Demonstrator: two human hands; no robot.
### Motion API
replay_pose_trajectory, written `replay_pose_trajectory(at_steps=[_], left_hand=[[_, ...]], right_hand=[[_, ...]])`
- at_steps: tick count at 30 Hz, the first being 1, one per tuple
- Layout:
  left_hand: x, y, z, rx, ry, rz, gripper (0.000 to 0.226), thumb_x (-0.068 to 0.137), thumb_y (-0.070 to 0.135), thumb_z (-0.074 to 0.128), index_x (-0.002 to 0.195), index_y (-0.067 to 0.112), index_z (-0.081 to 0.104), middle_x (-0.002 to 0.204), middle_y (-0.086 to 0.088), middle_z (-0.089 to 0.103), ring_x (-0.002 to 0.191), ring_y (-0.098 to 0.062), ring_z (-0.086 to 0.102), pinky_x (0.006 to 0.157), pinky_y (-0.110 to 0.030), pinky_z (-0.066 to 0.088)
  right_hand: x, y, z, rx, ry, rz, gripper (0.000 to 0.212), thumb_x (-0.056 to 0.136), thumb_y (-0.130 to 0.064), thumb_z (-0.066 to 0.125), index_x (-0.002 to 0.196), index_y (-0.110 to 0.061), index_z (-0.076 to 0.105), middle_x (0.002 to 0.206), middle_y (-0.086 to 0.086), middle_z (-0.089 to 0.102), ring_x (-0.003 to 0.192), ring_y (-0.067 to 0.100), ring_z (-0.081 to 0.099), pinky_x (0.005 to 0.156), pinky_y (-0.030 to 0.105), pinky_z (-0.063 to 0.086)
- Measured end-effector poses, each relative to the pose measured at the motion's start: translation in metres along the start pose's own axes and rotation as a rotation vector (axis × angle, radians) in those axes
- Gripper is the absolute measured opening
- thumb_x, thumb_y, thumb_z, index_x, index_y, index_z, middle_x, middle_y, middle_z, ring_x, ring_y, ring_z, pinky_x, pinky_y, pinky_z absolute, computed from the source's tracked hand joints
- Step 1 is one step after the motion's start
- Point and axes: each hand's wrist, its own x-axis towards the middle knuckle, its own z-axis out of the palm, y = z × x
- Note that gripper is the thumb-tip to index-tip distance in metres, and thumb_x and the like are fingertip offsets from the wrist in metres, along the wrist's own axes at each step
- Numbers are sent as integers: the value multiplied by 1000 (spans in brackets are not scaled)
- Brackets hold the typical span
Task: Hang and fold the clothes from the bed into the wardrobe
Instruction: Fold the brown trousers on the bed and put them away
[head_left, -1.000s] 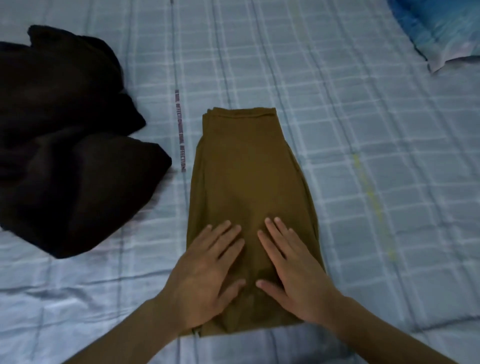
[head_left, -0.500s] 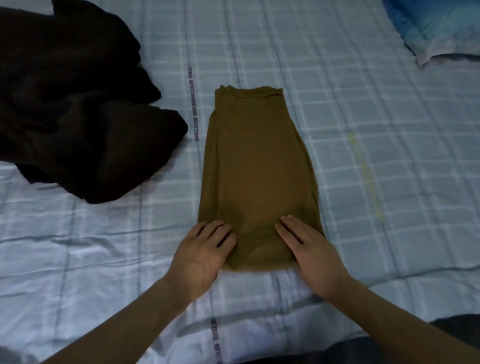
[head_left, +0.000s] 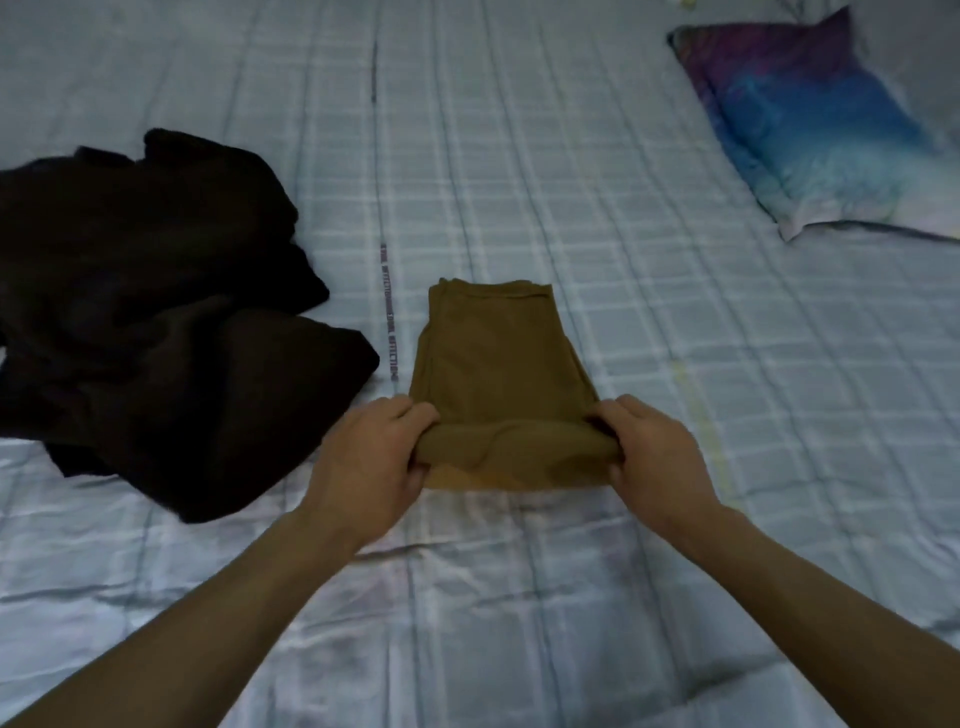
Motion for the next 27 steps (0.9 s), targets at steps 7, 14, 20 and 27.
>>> replay_pose_trajectory(at_steps=[7,14,20,27], left_hand=[[104,-37,12,15,127,-43,22,72,9,76,92,15,68,83,-3,63,79,-28,59,69,-47,49],[155,-54,47,45,307,-202,51,89,22,68,136,11,52,138,-13,53,127,-32,47,108,-47,36],[147,-44,91,216,-39,47,61,100,47,36,154,19,36,164,-5,24,153,-25,18,122,-50,20],[169,-87,116,245,-151,-19,73,99,61,22,160,25,3,168,1,-4,154,-20,-12,124,-51,2]], right_hand=[[110,26,8,-16,65,-73,29,78,-3,64,105,-10,67,94,8,65,85,31,61,73,39,48],[164,40,36,82,337,-54,50,85,-3,66,134,-8,57,136,17,53,125,31,49,105,43,39],[154,34,89,-109,-123,-299,68,100,-58,30,157,-22,21,166,5,8,153,20,-1,124,48,11],[179,49,119,-175,-134,-273,73,99,-62,25,159,-25,3,167,6,-4,153,21,-7,120,58,12]])
